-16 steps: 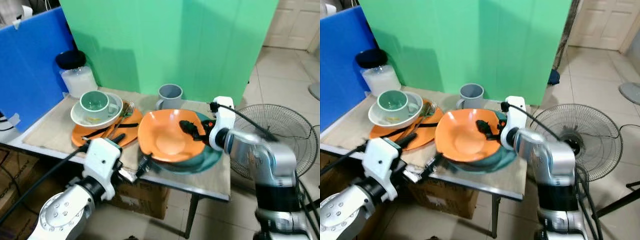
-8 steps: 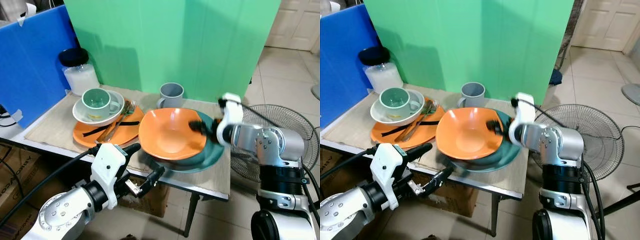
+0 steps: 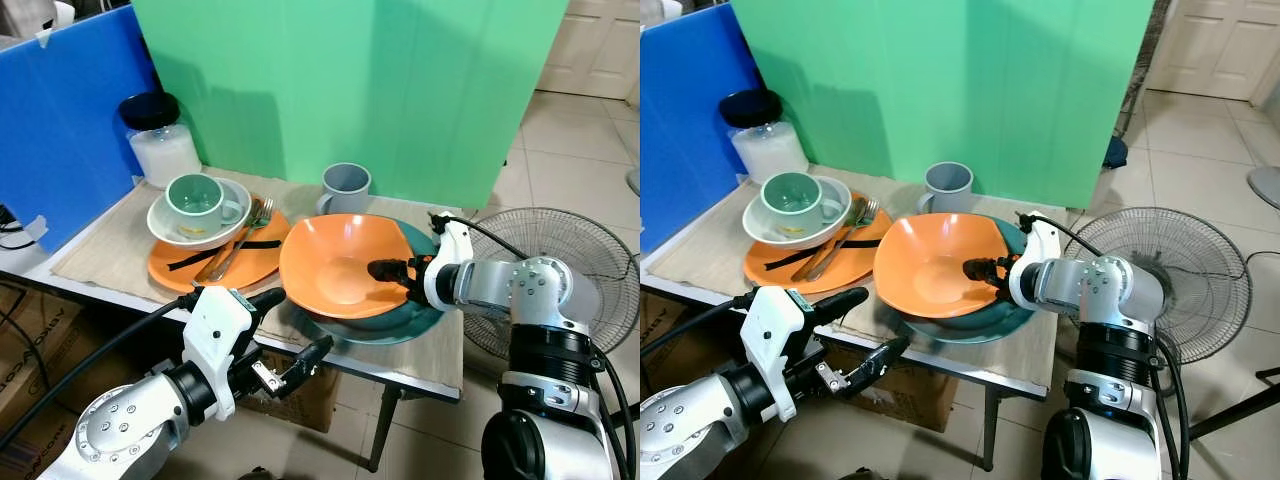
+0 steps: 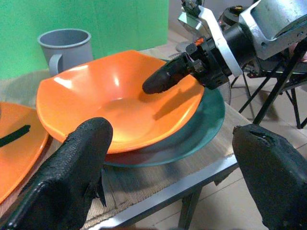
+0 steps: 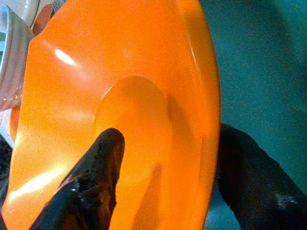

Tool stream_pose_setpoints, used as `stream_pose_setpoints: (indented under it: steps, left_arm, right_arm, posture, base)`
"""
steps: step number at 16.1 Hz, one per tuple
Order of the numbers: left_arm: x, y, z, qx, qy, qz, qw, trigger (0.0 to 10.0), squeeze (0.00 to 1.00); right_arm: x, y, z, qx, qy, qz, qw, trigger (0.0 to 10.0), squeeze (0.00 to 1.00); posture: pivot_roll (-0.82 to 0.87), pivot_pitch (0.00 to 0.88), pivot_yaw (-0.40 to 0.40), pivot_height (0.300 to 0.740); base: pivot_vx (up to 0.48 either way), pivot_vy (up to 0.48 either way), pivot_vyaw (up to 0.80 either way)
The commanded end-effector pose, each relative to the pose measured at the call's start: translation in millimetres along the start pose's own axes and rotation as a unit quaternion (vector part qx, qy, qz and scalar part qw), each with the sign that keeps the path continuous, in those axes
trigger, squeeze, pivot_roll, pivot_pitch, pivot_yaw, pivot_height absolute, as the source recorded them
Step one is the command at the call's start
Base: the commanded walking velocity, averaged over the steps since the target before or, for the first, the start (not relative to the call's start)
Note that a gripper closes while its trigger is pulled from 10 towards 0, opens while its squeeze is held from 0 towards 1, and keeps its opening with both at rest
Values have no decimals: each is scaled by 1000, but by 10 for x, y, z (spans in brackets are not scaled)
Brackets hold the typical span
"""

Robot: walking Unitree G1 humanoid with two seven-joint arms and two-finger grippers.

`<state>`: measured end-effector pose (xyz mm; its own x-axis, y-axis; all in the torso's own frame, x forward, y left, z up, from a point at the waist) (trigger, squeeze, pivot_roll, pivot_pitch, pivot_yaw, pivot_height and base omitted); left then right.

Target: Setting the table

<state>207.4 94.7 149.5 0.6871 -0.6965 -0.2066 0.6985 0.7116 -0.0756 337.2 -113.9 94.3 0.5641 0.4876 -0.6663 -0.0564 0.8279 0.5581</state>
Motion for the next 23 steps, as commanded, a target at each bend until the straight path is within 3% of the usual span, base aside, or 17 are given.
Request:
stream_pose_setpoints:
  steps: [1,8,23]
  left_arm:
    - [-22,-2,48,9,-4,0,1000,10000,0]
    - [-26,1,22,11,3,2,1000,10000,0]
    - [-10,6,22,26,5,-6,1000,10000,0]
  right_arm:
    - [-16,81,53,5,1,14,1000,0,0]
    - [26,102,-20,23,24,17,999,0,0]
    - [13,160,14,69,16,43,997,0,0]
  posture:
    - [-30,0,33,740]
    - [-26,0,28,740]
    - [-27,0,31,740]
  base:
    - [0,0,0]
    - [0,0,0]
    - [0,0,0]
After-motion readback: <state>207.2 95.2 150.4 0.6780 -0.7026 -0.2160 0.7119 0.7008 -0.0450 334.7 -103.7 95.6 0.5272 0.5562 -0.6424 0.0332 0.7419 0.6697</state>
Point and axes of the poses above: a point about 5 cm out from each wrist's last joint towards the gripper, its own x axis pointing out of the wrist towards the gripper, its own z axis along the axis of the wrist's last joint, y = z × x, the point moved 5 cm from there along x, pointing out of the wrist towards the gripper, and after that the axes turned 3 degrees about -x, right-handed, at the moved point
